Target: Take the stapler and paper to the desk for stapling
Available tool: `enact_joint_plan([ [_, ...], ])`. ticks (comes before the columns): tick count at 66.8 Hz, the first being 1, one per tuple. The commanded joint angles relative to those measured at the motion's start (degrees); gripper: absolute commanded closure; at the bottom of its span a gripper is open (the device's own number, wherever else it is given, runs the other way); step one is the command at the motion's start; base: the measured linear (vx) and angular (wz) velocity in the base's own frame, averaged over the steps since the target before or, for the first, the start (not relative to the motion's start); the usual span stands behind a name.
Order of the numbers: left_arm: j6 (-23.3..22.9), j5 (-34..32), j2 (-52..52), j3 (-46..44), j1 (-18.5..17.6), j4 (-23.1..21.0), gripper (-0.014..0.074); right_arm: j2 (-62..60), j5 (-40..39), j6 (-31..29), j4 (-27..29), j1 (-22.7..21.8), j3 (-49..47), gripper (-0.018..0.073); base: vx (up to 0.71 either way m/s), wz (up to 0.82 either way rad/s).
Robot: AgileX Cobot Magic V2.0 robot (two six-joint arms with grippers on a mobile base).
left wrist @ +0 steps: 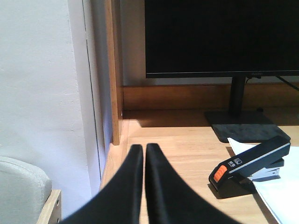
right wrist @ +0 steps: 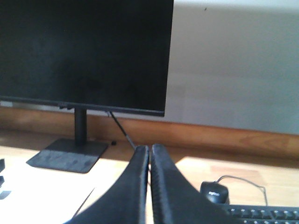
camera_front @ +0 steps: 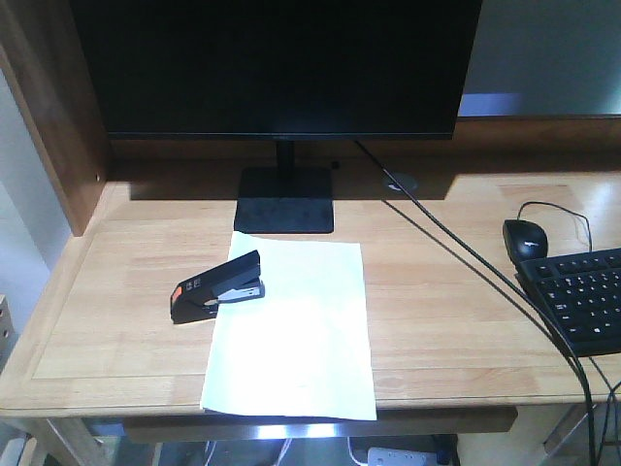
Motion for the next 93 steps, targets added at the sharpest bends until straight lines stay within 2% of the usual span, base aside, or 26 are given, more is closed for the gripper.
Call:
enact_joint_plan([
  [1,-0.41,-4.07,-0.75,1.63,0.07,-0.02,0.0603,-4.03,0.65,0.18,0.23,-0.27,0.18,0.0568,0.00,0.00],
  [22,-0.41,-4.00,-0.73,1.63,0.07,-0.02,0.0603,-4.49,7.29,-0.22,1.12,3.51,0.18,0.0568,0.00,0.00],
  [37,-0.41,-4.00,-0.73,1.63,0.07,-0.02,0.0603,-4.49,7.32,-0.15,2.19,1.88,0.18,0.0568,0.00,0.00],
  [93,-0.41,-4.00,-0.73,1.63,0.07,-0.02,0.0603,-4.49,7.28,-0.10,2.35,1.88,0.18,0.0568,0.00,0.00],
])
